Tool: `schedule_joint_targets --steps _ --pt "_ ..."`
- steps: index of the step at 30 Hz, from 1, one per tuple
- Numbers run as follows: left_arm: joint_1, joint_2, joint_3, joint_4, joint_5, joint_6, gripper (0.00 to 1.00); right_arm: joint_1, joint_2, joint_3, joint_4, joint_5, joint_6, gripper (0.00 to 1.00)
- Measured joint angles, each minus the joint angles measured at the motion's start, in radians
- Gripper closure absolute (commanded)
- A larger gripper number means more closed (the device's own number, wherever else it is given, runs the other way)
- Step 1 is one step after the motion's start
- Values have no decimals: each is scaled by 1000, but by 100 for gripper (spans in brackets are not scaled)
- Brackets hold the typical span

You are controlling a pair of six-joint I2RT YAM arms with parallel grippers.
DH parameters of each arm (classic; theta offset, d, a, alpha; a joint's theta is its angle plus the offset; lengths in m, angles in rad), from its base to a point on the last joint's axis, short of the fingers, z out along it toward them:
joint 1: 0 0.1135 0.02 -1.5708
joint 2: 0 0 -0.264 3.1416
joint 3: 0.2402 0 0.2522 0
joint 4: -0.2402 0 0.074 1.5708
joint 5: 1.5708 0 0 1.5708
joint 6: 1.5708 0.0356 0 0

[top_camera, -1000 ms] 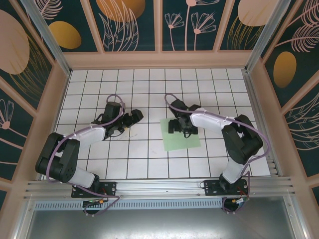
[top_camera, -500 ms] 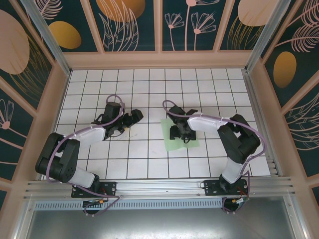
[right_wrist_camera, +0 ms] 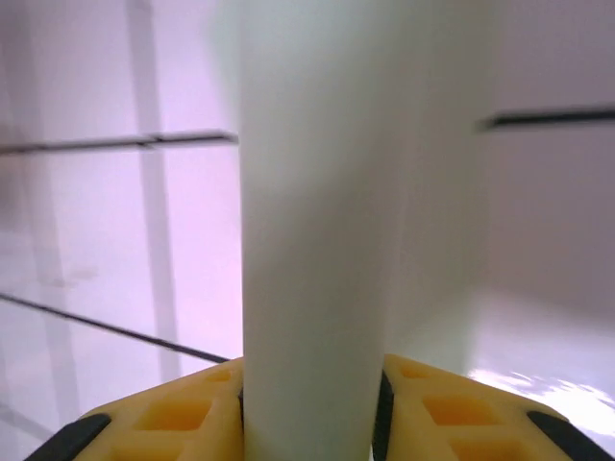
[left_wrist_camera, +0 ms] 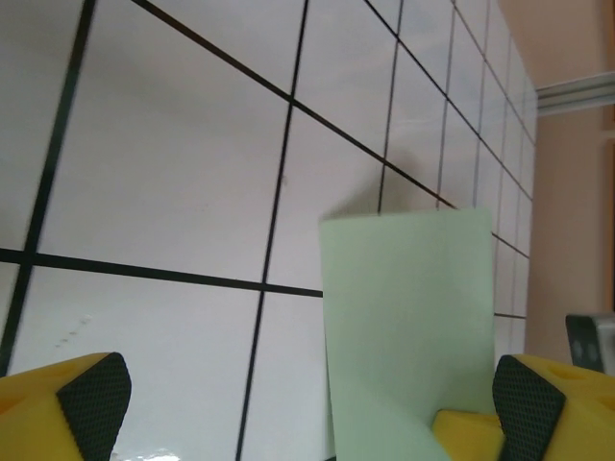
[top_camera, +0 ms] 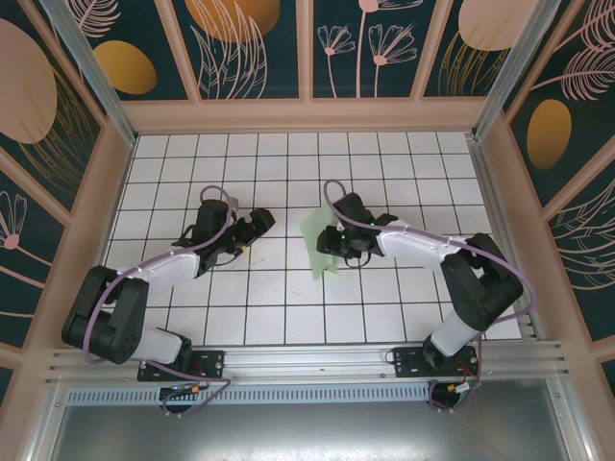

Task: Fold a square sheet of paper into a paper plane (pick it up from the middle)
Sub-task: First fold in half a square sheet of paper at the center of the table.

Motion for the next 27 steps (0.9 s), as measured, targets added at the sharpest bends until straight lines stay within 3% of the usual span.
schedule_joint_targets --steps 4,11,17,27 --pt "8 -14 -37 97 68 -56 6 -51 -13 -34 220 -175 70 65" --pt "16 3 -112 330 183 -179 18 -110 -8 -108 463 -372 192 65" --pt "16 85 -131 497 240 -259 33 -114 23 -126 572 -444 279 65" --pt "-13 187 -134 685 261 -347 51 -114 63 -159 699 -481 399 65"
